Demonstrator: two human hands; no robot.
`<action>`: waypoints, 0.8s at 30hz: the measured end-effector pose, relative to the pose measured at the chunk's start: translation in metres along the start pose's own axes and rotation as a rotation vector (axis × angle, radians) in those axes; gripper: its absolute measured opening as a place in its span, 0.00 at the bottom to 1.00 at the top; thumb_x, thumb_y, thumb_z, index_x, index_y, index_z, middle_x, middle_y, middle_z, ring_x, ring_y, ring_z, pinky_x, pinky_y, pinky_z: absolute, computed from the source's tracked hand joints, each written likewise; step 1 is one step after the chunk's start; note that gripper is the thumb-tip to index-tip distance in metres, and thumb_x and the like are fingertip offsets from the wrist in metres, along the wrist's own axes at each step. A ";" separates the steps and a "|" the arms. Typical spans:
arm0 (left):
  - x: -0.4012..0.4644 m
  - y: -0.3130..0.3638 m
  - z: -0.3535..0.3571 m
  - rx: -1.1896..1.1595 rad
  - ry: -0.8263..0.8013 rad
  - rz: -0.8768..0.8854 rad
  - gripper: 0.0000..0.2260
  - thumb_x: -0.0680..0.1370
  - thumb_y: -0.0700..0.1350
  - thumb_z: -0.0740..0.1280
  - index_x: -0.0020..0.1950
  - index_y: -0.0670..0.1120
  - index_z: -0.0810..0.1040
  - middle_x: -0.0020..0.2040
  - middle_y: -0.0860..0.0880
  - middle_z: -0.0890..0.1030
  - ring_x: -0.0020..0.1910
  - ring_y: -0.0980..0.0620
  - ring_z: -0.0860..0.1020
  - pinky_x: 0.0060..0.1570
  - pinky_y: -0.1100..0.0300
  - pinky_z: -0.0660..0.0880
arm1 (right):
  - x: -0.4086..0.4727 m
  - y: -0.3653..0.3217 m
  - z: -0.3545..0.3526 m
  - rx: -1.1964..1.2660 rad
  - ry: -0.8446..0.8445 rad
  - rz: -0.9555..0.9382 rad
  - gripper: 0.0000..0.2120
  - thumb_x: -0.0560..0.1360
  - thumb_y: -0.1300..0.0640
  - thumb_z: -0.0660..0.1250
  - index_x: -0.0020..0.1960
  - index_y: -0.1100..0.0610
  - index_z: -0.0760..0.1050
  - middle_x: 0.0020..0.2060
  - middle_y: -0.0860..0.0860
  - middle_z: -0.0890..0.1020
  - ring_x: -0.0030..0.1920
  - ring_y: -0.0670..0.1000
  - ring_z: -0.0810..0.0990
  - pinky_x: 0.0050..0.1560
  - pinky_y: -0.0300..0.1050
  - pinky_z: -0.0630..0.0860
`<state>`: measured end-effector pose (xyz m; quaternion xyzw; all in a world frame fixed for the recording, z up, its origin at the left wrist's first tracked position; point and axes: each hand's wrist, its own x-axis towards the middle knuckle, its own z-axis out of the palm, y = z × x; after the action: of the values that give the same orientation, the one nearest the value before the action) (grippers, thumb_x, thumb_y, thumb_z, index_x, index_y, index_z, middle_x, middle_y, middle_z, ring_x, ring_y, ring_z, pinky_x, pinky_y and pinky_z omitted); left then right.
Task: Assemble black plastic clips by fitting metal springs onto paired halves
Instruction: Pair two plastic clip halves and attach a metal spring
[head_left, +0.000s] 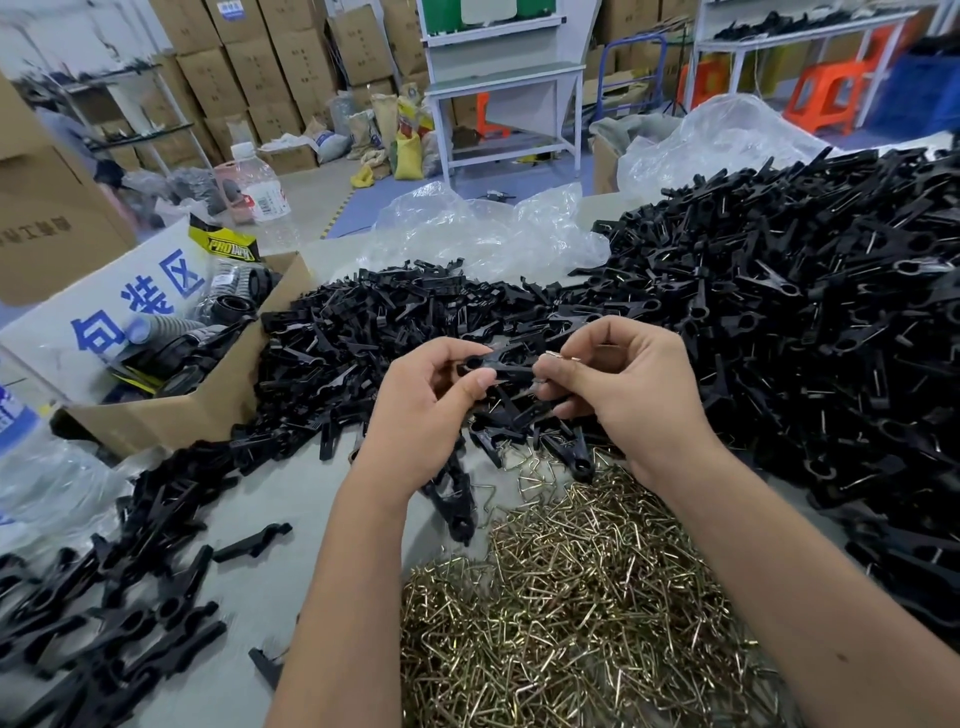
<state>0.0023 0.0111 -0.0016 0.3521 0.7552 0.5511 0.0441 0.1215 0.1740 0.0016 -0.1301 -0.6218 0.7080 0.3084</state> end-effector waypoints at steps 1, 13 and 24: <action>0.000 0.000 0.000 -0.010 0.001 0.006 0.08 0.80 0.41 0.72 0.57 0.51 0.83 0.43 0.45 0.85 0.42 0.54 0.82 0.46 0.60 0.81 | 0.000 0.000 -0.001 0.001 0.011 0.031 0.08 0.72 0.68 0.78 0.42 0.60 0.80 0.38 0.63 0.86 0.37 0.58 0.88 0.31 0.42 0.81; -0.003 0.005 -0.004 -0.225 -0.005 0.046 0.12 0.76 0.35 0.75 0.56 0.49 0.87 0.46 0.32 0.83 0.42 0.47 0.82 0.47 0.60 0.81 | 0.002 -0.002 0.003 0.074 -0.024 0.236 0.05 0.76 0.59 0.76 0.46 0.62 0.87 0.39 0.56 0.87 0.35 0.48 0.84 0.30 0.38 0.78; -0.004 0.006 -0.005 -0.239 0.003 0.029 0.13 0.76 0.35 0.75 0.56 0.49 0.87 0.47 0.33 0.84 0.43 0.45 0.83 0.47 0.57 0.83 | 0.001 0.001 0.000 -0.013 -0.118 0.170 0.10 0.75 0.68 0.75 0.55 0.62 0.83 0.37 0.62 0.86 0.32 0.52 0.83 0.32 0.38 0.79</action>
<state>0.0058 0.0061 0.0041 0.3543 0.6790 0.6384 0.0767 0.1206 0.1745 0.0009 -0.1425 -0.6302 0.7341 0.2090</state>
